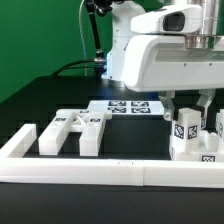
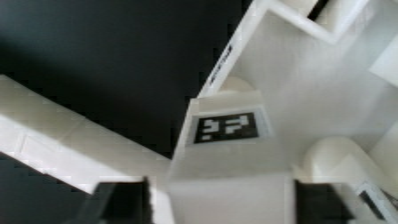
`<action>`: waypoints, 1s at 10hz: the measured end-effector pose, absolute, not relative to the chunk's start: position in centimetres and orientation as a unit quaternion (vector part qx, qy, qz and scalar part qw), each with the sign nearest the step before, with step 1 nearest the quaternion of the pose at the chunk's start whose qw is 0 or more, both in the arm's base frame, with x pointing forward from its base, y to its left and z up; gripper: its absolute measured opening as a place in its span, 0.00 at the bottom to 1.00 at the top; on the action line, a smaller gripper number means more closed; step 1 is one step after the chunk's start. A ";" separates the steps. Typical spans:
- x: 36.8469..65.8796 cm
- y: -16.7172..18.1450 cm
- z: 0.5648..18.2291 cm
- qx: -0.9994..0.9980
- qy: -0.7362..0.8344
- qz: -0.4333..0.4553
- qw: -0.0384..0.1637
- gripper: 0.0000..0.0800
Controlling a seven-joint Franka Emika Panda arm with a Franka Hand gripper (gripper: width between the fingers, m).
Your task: Assemble chair
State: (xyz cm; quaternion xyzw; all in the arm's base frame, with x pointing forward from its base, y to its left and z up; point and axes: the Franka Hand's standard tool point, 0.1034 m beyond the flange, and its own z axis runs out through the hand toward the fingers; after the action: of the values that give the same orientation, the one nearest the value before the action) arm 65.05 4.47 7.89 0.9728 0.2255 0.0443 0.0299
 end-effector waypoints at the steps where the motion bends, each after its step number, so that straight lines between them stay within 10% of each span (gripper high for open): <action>1: 65.0 4.5 7.9 0.975 0.215 0.045 0.029 0.37; 10: 65.0 4.3 7.9 0.978 -0.201 0.051 -0.001 0.37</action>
Offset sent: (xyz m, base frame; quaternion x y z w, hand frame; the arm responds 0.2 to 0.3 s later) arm -0.0035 -0.0002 0.0001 0.0081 0.0053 0.2499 0.9682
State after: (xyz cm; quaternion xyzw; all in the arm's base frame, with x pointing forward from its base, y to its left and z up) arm 64.99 4.34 7.93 0.9782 -0.2014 0.0513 -0.0012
